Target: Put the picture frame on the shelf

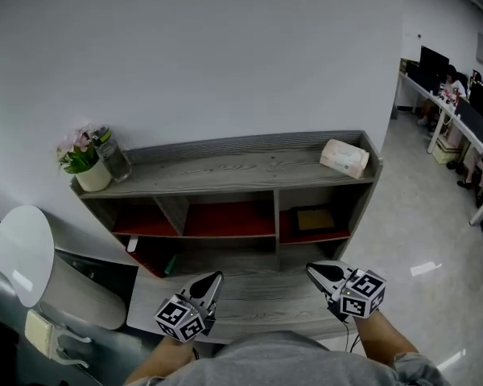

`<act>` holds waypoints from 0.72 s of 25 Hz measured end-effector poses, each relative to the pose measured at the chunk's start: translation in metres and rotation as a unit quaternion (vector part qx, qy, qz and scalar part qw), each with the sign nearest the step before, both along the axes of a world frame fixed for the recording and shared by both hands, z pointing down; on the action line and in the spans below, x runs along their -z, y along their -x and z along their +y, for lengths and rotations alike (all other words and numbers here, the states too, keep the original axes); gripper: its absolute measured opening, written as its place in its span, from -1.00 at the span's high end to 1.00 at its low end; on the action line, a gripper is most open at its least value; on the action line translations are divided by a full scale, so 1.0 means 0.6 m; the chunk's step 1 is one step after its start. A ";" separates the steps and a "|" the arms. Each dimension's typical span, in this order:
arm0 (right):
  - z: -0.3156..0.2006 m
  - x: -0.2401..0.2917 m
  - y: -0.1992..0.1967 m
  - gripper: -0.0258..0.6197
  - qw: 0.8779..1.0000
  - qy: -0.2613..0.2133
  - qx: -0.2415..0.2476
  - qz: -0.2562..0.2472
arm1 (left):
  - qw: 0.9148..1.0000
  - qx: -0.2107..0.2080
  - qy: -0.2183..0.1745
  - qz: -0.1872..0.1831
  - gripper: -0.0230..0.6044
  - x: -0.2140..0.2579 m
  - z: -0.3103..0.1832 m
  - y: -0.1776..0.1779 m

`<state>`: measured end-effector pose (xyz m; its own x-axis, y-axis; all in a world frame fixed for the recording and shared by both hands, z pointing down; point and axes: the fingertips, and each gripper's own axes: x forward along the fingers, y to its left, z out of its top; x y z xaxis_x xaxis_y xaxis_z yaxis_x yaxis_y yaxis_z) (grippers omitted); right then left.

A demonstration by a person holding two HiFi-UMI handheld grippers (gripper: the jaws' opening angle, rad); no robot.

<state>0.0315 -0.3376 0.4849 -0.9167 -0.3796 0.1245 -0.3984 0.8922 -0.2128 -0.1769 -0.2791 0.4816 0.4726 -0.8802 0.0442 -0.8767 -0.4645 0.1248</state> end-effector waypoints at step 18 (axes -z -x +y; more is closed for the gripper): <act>0.024 0.074 0.327 0.89 0.998 -0.021 -0.064 -0.021 | 0.998 -0.063 -0.018 -0.008 0.89 0.081 0.021 0.335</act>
